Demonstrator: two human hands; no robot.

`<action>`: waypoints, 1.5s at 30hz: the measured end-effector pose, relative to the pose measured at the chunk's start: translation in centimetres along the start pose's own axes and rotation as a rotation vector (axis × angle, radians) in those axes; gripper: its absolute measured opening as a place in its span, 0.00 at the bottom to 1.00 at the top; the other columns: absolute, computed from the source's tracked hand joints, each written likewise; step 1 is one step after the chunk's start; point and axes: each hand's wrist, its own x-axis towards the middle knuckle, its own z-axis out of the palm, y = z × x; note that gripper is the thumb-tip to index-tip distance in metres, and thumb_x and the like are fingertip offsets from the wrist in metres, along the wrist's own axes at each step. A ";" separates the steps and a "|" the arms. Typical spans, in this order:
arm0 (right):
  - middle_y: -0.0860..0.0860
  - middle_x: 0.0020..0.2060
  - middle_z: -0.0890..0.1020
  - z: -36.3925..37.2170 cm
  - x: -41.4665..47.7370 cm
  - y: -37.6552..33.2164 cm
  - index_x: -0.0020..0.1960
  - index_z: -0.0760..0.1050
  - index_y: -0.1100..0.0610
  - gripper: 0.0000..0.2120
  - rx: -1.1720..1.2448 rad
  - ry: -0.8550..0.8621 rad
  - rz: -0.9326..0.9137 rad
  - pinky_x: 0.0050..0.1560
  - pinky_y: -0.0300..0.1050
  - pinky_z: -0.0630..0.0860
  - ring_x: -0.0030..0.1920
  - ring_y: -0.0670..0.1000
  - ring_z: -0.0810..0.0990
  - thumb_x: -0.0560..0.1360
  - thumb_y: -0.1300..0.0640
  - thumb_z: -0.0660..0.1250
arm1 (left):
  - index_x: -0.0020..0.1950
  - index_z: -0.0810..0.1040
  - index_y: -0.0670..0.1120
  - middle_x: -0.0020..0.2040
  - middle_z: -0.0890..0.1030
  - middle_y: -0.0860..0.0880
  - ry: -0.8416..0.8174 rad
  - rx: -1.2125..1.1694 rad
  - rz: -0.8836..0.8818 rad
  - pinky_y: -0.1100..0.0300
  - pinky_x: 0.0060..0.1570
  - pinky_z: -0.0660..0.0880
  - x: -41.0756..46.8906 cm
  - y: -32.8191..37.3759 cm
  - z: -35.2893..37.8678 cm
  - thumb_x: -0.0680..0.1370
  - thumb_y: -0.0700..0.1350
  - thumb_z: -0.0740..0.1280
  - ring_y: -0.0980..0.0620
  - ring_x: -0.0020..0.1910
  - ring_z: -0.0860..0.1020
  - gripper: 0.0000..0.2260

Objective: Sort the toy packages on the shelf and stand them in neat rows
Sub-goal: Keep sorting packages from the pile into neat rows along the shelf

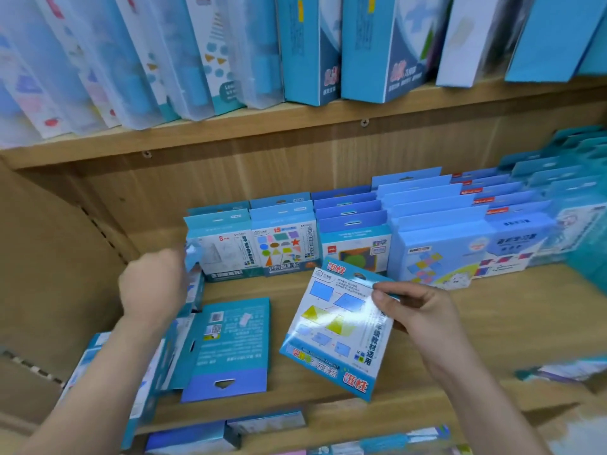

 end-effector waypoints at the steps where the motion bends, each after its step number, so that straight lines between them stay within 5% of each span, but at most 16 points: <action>1: 0.57 0.37 0.85 0.0 -0.1 0.1 0.42 0.83 0.56 0.04 0.004 0.009 -0.001 0.43 0.52 0.78 0.38 0.53 0.82 0.68 0.62 0.74 | 0.40 0.79 0.36 0.33 0.78 0.32 0.082 -0.041 -0.025 0.51 0.33 0.72 -0.1 -0.6 -1.1 0.76 0.40 0.67 0.32 0.33 0.78 0.08; 5: 0.56 0.35 0.85 0.3 -0.4 0.1 0.43 0.83 0.56 0.05 0.000 0.008 -0.006 0.42 0.53 0.77 0.36 0.50 0.83 0.68 0.62 0.74 | 0.36 0.75 0.41 0.33 0.78 0.36 0.295 -0.264 -0.086 0.54 0.32 0.63 -1.2 -2.9 -4.8 0.78 0.45 0.64 0.34 0.33 0.74 0.12; 12: 0.53 0.35 0.86 1.5 -0.9 -0.1 0.43 0.83 0.54 0.05 -0.025 -0.049 -0.036 0.37 0.44 0.79 0.38 0.50 0.83 0.68 0.61 0.74 | 0.36 0.80 0.52 0.35 0.83 0.51 0.200 -1.048 -0.382 0.46 0.43 0.78 -2.5 -5.4 -5.8 0.77 0.49 0.66 0.49 0.38 0.82 0.10; 20: 0.49 0.35 0.85 0.6 -1.1 -1.1 0.42 0.83 0.54 0.05 -0.028 -0.036 -0.094 0.32 0.36 0.79 0.35 0.45 0.83 0.68 0.63 0.73 | 0.44 0.82 0.48 0.38 0.85 0.50 -0.022 -1.244 -0.240 0.53 0.39 0.79 -4.3 -2.7 -7.1 0.78 0.47 0.66 0.51 0.37 0.84 0.07; 23: 0.49 0.36 0.86 -0.9 -1.1 -1.3 0.40 0.83 0.52 0.05 -0.083 0.020 -0.124 0.38 0.44 0.81 0.38 0.47 0.84 0.68 0.62 0.74 | 0.45 0.83 0.46 0.38 0.85 0.49 -0.137 -1.295 -0.159 0.56 0.38 0.80 -4.8 -0.6 -6.4 0.78 0.45 0.66 0.52 0.37 0.84 0.07; 25: 0.49 0.36 0.86 -2.1 -1.1 -1.6 0.40 0.83 0.51 0.05 -0.121 0.062 -0.147 0.41 0.48 0.81 0.38 0.48 0.84 0.69 0.61 0.74 | 0.45 0.83 0.45 0.39 0.85 0.49 -0.220 -1.287 -0.112 0.58 0.37 0.79 -5.2 1.0 -5.7 0.79 0.44 0.65 0.53 0.37 0.83 0.08; 30: 0.45 0.31 0.84 -4.1 -1.6 -2.1 0.39 0.82 0.50 0.09 -0.171 0.099 -0.220 0.29 0.31 0.73 0.30 0.39 0.78 0.69 0.63 0.74 | 0.45 0.84 0.46 0.41 0.86 0.46 -0.351 -1.264 -0.073 0.41 0.49 0.78 -4.6 2.9 -3.4 0.78 0.45 0.67 0.45 0.43 0.84 0.07; 34: 0.50 0.39 0.83 -4.7 -2.0 -2.0 0.41 0.81 0.51 0.09 -0.266 0.079 -0.246 0.28 0.30 0.72 0.36 0.43 0.80 0.69 0.65 0.73 | 0.41 0.84 0.47 0.37 0.85 0.49 -0.293 -1.182 0.087 0.48 0.43 0.78 -1.7 4.4 -4.4 0.76 0.44 0.69 0.51 0.37 0.82 0.06; 39: 0.48 0.43 0.84 -5.3 -2.0 -2.0 0.42 0.81 0.51 0.09 -0.268 0.047 -0.238 0.32 0.39 0.78 0.39 0.40 0.81 0.69 0.65 0.73 | 0.34 0.79 0.50 0.28 0.78 0.53 -0.109 -0.702 0.443 0.55 0.35 0.70 3.2 7.6 -4.7 0.76 0.50 0.69 0.55 0.30 0.73 0.11; 45: 0.47 0.44 0.84 -5.4 -1.3 -1.7 0.42 0.82 0.51 0.10 -0.286 -0.031 -0.255 0.35 0.42 0.79 0.41 0.42 0.82 0.68 0.66 0.73 | 0.48 0.82 0.49 0.42 0.82 0.47 -0.209 -0.380 0.570 0.52 0.44 0.74 5.7 10.7 0.7 0.76 0.54 0.67 0.45 0.47 0.77 0.11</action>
